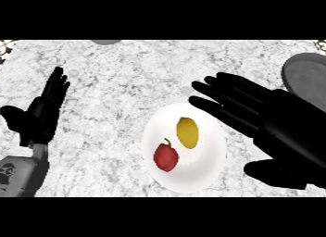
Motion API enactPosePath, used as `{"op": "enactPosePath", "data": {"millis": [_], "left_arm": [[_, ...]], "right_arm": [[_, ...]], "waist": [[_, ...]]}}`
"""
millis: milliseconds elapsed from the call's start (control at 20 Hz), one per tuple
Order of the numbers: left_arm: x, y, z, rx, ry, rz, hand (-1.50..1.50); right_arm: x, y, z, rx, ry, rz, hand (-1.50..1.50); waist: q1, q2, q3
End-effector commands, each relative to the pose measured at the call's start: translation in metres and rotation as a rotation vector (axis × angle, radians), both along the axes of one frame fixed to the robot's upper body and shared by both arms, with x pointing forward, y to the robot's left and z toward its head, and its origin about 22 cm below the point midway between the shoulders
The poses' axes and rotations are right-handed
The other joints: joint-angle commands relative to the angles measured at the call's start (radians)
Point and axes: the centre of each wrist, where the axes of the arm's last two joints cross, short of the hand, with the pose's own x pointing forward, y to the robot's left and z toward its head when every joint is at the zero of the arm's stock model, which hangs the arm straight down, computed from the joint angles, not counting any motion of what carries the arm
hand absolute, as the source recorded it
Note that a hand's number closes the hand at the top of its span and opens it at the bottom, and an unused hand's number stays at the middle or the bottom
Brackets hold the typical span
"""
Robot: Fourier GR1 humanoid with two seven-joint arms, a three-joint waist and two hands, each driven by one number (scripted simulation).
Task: Pick the lemon from the plate and place it in the pan
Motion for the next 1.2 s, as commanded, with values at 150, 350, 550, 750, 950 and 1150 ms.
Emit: {"op": "enactPosePath", "data": {"millis": [150, 350, 550, 750, 950, 1150], "left_arm": [[0.01, -0.006, 0.011, -0.011, -0.01, 0.023, 0.0], [-0.01, -0.007, -0.009, 0.018, 0.008, 0.011, 0.0], [0.006, 0.005, -0.004, 0.006, -0.01, 0.003, 0.0], [-0.007, 0.019, -0.001, -0.003, -0.007, -0.011, 0.0], [0.002, -0.011, 0.001, 0.014, -0.01, 0.008, 0.0], [0.003, -0.006, 0.02, 0.003, -0.006, 0.004, 0.0]], "right_arm": [[-0.01, 0.035, -0.018, -0.042, 0.122, 0.084, -1.5], [-0.027, 0.044, -0.035, -0.06, 0.124, 0.077, -1.5], [-0.022, 0.064, -0.06, -0.126, 0.135, -0.033, -1.5], [-0.024, 0.058, -0.053, -0.103, 0.132, -0.079, -1.5], [0.003, 0.075, -0.07, -0.14, 0.106, -0.143, -1.5], [-0.007, 0.05, -0.079, -0.19, 0.144, -0.149, -1.5]], "waist": [[-0.004, 0.0, 0.001], [-0.005, 0.0, 0.001], [-0.006, 0.002, 0.001], [-0.004, 0.0, 0.001], [0.0, 0.002, 0.001], [-0.006, 0.0, 0.001]]}}
